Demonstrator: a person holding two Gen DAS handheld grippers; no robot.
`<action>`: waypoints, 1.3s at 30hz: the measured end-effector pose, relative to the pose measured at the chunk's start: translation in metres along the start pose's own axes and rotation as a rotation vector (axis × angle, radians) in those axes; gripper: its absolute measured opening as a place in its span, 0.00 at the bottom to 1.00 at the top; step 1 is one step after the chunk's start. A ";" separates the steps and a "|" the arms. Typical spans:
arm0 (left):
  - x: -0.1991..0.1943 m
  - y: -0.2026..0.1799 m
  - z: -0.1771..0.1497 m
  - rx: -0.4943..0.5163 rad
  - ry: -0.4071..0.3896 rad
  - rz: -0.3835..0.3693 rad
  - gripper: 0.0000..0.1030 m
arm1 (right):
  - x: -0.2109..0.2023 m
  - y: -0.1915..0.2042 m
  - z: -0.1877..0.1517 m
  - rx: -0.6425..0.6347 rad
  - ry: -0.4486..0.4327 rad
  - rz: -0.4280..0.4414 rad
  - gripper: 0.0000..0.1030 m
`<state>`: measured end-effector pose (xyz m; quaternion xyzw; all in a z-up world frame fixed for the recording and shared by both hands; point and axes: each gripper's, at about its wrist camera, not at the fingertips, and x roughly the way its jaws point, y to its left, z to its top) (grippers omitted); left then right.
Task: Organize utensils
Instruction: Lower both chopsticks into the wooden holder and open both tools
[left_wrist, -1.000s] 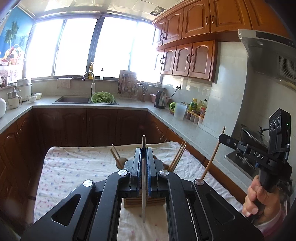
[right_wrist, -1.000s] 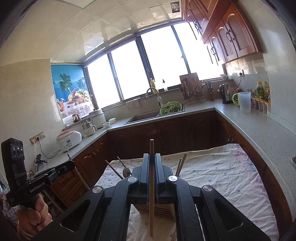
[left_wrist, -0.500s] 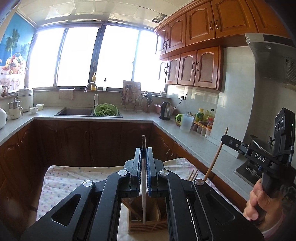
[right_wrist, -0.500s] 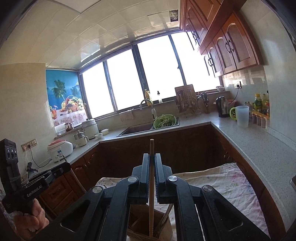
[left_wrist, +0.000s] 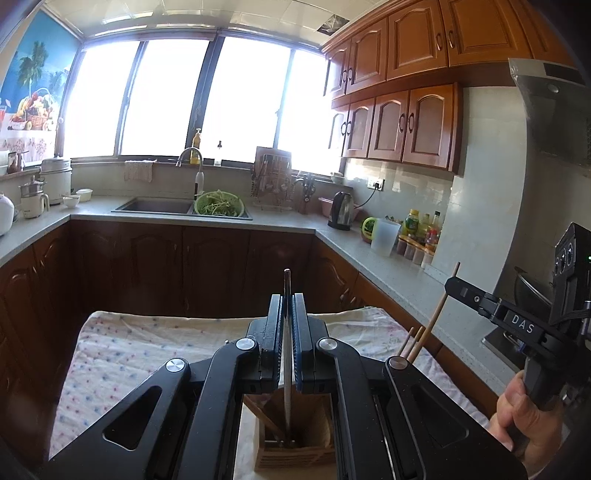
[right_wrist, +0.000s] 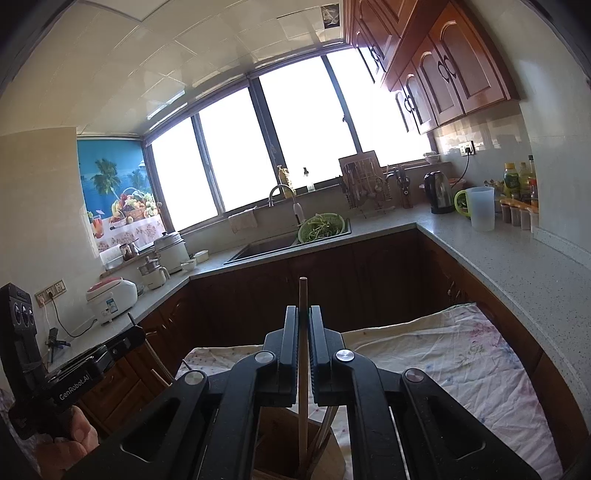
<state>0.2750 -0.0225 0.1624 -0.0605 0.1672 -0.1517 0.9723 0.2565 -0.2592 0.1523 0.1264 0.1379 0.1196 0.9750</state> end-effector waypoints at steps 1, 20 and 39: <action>0.001 0.001 -0.003 -0.004 0.004 0.003 0.04 | 0.001 -0.001 -0.003 0.004 0.004 0.000 0.05; 0.017 0.010 -0.050 -0.050 0.076 0.042 0.03 | 0.014 -0.006 -0.042 0.036 0.060 -0.040 0.05; 0.020 0.015 -0.057 -0.055 0.076 0.052 0.04 | 0.015 -0.009 -0.047 0.057 0.070 -0.047 0.05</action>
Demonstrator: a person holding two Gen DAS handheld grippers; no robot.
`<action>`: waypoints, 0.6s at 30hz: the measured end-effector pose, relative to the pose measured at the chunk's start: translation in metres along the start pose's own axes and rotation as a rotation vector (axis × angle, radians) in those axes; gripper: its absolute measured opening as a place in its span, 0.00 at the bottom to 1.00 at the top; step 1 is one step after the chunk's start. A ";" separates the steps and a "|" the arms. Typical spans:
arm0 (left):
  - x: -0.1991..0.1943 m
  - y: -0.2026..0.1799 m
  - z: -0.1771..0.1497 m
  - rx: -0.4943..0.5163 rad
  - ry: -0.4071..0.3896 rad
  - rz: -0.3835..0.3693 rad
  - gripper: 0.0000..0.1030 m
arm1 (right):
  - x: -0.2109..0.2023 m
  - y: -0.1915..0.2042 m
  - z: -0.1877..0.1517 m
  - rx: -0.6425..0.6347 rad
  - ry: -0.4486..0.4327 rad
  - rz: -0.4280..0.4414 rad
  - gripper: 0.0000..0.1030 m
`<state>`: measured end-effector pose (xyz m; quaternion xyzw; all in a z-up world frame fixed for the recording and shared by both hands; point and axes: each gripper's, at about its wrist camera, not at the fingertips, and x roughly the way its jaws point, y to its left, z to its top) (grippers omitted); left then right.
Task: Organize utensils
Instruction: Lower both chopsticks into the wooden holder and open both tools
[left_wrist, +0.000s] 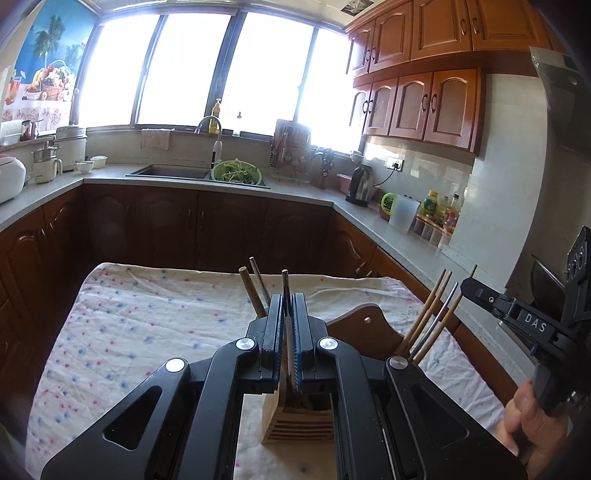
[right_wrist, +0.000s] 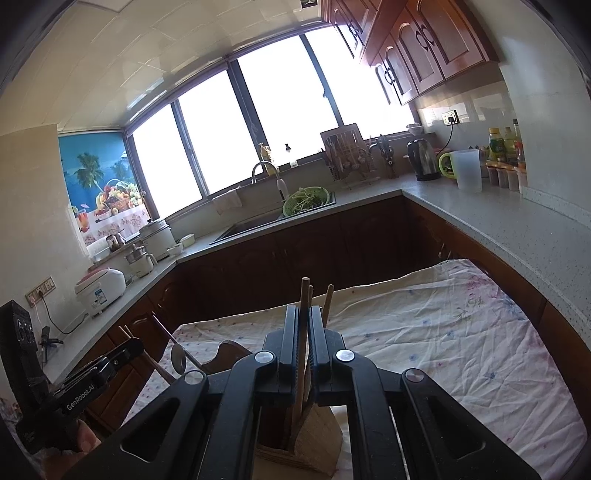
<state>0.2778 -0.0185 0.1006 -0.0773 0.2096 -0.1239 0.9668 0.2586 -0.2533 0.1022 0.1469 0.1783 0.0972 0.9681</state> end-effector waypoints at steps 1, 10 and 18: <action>0.000 0.000 0.000 0.002 0.000 0.001 0.04 | 0.000 0.000 0.000 -0.002 0.000 0.000 0.05; 0.003 0.005 0.000 -0.012 0.001 -0.002 0.04 | 0.007 -0.007 -0.001 0.009 0.010 -0.008 0.05; 0.004 0.009 -0.003 -0.031 0.005 -0.022 0.04 | 0.010 -0.013 -0.002 0.036 0.025 -0.014 0.05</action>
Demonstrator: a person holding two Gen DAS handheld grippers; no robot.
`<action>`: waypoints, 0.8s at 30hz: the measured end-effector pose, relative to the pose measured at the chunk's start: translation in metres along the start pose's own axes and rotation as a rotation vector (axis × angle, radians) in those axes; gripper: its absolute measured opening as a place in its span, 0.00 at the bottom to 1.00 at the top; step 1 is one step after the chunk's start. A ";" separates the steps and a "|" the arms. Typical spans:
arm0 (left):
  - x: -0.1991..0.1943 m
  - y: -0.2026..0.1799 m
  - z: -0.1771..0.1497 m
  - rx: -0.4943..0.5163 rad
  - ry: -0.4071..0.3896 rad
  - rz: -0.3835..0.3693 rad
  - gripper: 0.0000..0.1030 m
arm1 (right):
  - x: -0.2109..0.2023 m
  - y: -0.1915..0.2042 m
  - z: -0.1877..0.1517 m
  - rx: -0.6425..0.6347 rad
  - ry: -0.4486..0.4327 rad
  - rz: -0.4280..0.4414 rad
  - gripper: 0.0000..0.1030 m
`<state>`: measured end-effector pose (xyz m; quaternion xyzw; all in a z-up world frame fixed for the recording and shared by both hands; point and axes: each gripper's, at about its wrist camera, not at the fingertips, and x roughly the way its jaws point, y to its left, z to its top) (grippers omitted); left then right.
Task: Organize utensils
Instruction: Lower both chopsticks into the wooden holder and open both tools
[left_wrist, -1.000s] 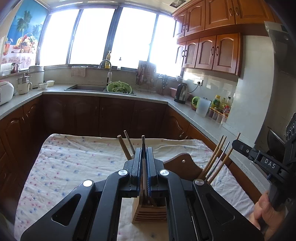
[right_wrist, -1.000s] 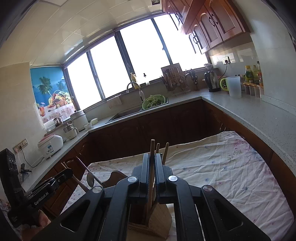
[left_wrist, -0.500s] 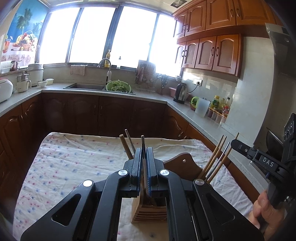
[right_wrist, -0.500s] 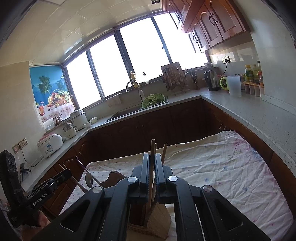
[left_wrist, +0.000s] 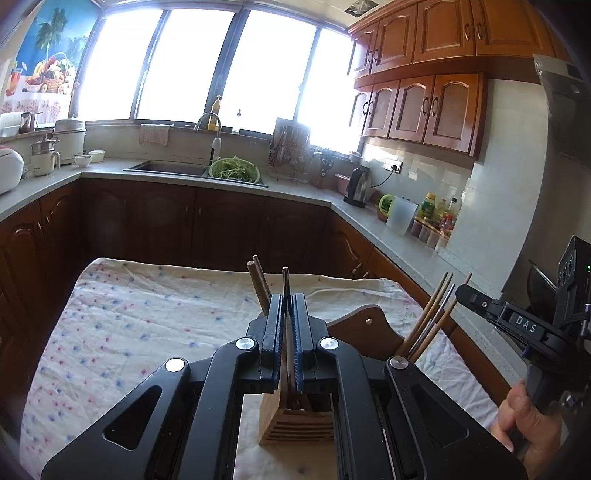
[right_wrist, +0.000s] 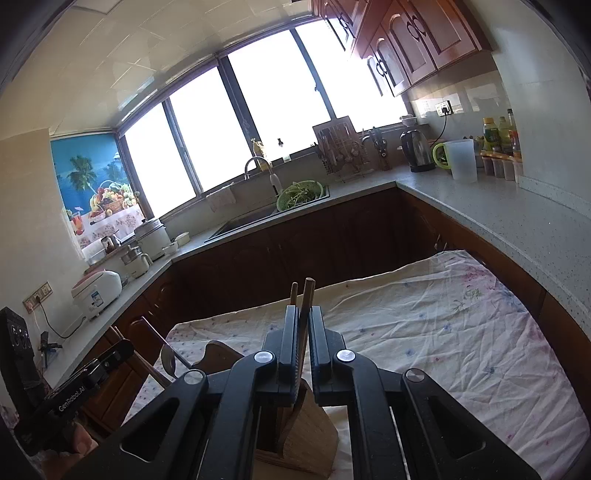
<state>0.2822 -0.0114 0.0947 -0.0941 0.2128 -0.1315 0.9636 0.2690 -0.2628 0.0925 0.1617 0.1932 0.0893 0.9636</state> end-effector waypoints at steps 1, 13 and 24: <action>0.000 0.000 0.000 -0.002 0.000 -0.001 0.04 | 0.000 -0.001 0.000 0.005 0.001 0.002 0.05; 0.001 -0.003 0.000 0.012 0.012 0.010 0.04 | -0.001 0.000 0.001 -0.002 0.006 0.009 0.07; -0.003 -0.006 -0.003 0.016 0.022 0.028 0.24 | -0.003 -0.002 0.000 0.024 0.012 0.012 0.21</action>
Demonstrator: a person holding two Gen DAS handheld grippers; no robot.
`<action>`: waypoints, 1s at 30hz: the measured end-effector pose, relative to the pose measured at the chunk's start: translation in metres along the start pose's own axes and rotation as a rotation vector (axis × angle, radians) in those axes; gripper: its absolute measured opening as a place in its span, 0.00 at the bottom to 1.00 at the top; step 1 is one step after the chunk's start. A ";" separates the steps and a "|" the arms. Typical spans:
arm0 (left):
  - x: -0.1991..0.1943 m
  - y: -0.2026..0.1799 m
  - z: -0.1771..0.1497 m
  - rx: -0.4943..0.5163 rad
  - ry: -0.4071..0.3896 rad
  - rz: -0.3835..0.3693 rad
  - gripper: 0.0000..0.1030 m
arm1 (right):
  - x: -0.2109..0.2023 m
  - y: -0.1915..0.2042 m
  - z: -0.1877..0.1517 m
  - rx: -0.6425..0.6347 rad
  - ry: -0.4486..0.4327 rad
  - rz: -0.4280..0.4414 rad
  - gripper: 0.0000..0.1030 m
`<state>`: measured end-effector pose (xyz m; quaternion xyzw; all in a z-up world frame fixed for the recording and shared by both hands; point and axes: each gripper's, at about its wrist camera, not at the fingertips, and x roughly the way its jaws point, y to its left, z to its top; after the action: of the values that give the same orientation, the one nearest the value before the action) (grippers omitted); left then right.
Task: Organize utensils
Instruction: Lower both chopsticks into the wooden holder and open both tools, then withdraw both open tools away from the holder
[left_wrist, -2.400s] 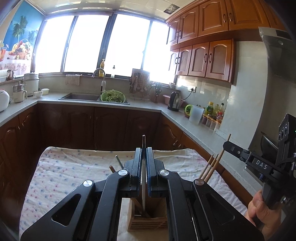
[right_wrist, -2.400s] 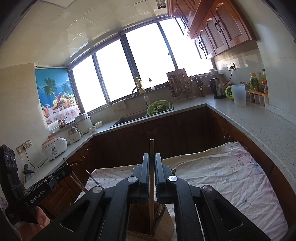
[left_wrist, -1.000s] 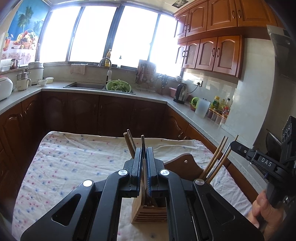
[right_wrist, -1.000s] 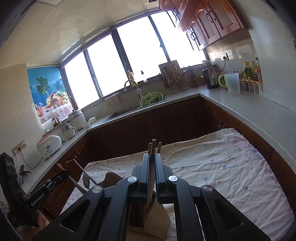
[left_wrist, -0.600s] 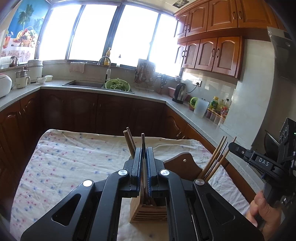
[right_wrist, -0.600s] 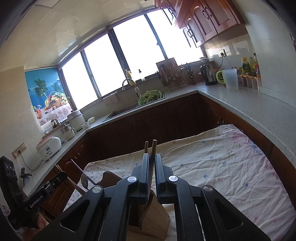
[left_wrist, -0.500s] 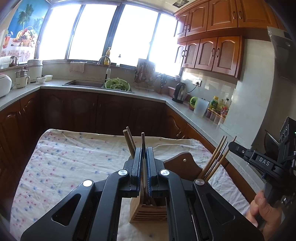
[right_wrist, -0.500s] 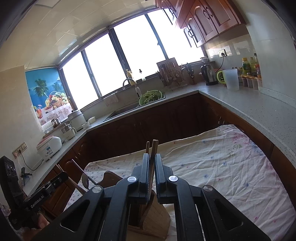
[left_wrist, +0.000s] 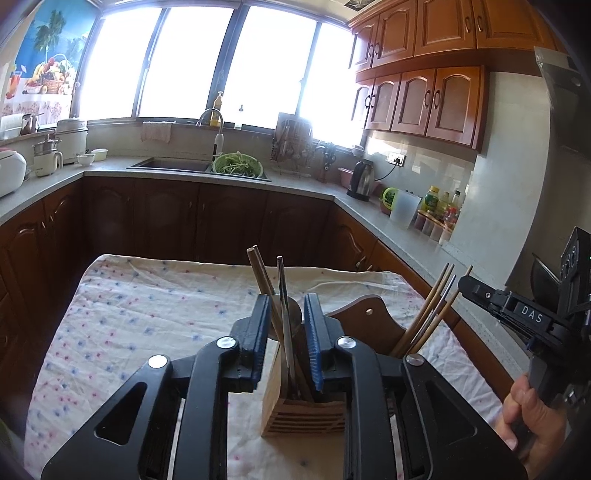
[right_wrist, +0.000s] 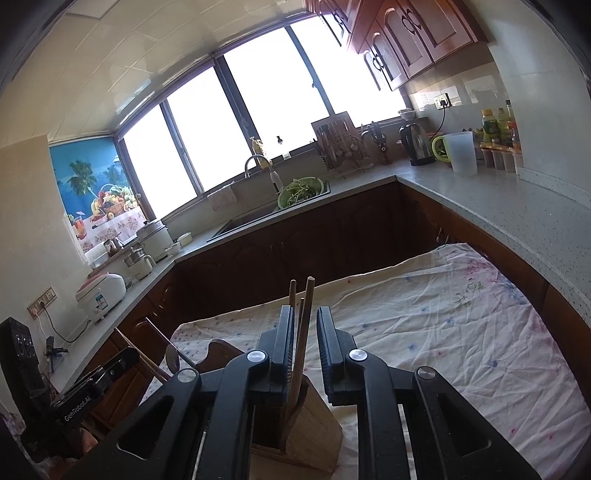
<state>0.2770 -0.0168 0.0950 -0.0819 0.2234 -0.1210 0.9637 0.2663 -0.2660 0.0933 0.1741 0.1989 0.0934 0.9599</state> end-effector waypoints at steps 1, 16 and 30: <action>-0.001 -0.001 -0.001 -0.001 -0.001 -0.001 0.31 | -0.001 0.000 0.000 -0.001 -0.001 0.002 0.27; -0.027 -0.003 -0.013 0.002 -0.036 0.020 0.85 | -0.018 -0.004 -0.003 0.028 -0.020 0.044 0.86; -0.066 -0.004 -0.024 0.019 -0.054 0.087 0.97 | -0.057 0.012 -0.017 0.008 -0.041 0.079 0.97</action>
<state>0.2074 -0.0056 0.1019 -0.0662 0.1993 -0.0787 0.9745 0.2067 -0.2636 0.1034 0.1874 0.1725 0.1266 0.9587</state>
